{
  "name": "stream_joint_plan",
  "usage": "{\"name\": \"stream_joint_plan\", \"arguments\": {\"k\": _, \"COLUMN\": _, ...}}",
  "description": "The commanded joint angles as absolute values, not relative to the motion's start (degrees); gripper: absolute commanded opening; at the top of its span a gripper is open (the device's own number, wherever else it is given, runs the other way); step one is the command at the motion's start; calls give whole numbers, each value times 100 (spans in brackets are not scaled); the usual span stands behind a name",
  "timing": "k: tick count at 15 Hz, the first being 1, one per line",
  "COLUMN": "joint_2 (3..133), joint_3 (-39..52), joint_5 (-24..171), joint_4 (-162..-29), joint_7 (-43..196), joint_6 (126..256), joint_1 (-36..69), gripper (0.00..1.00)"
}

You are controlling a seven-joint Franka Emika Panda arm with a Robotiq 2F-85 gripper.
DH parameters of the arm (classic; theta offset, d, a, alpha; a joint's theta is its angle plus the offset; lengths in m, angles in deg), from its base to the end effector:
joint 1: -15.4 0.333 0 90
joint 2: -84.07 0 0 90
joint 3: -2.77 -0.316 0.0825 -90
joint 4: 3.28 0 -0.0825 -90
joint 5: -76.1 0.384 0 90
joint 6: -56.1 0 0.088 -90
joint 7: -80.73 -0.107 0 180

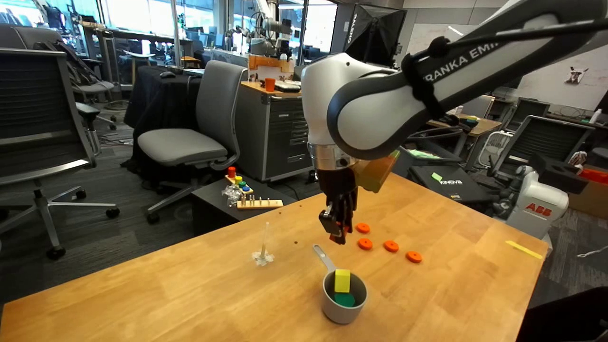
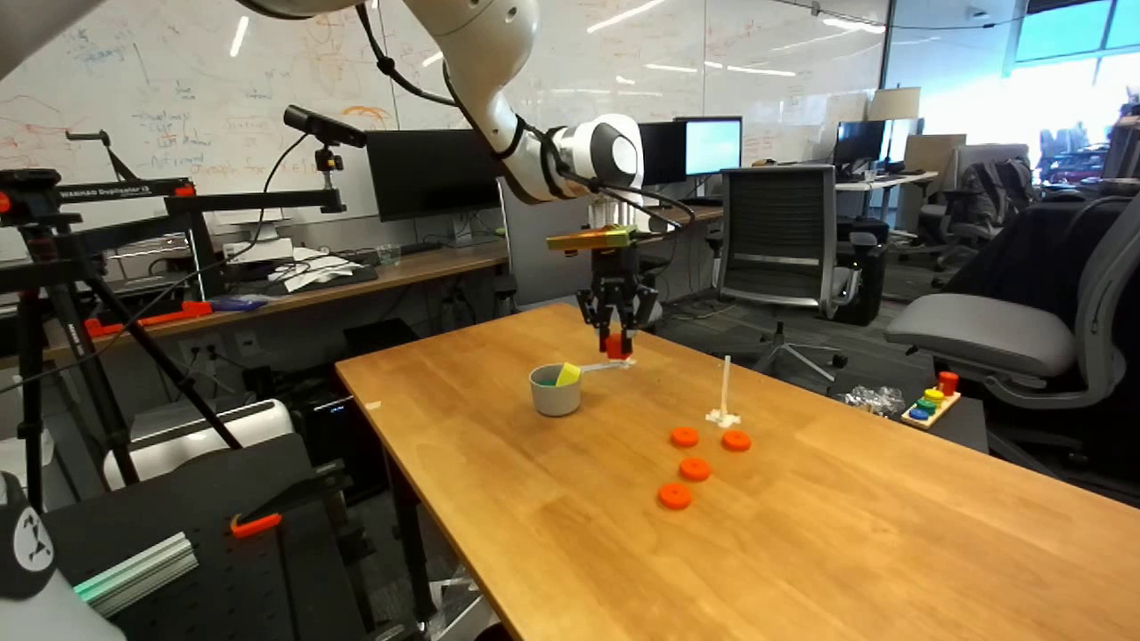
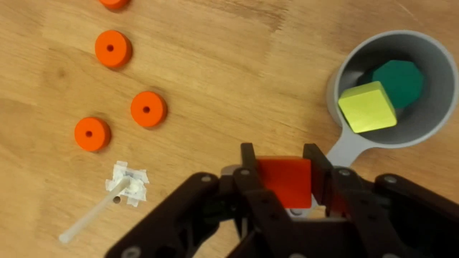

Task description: Put all the square toys into the grey jug.

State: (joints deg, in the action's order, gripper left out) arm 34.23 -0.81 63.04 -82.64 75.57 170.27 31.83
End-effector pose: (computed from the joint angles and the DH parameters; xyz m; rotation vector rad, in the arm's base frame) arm 0.6676 0.2200 0.1703 2.8785 0.5298 -0.3257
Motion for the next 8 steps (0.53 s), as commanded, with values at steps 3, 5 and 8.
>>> {"name": "stream_joint_plan", "arguments": {"k": 3, "joint_2": 3669, "joint_3": -320, "joint_5": 6458, "joint_4": -8543, "joint_7": 7522, "joint_6": 16961, "joint_1": 3347, "gripper": 13}}
{"name": "stream_joint_plan", "arguments": {"k": 5, "joint_2": 3647, "joint_3": -358, "joint_5": 6448, "joint_4": -8536, "joint_7": 7471, "joint_6": 16893, "joint_1": 3445, "gripper": 13}}
{"name": "stream_joint_plan", "arguments": {"k": 8, "joint_2": 3686, "joint_3": -391, "joint_5": 6450, "joint_4": -8563, "joint_7": 7411, "joint_6": 16804, "joint_1": 3563, "gripper": 13}}
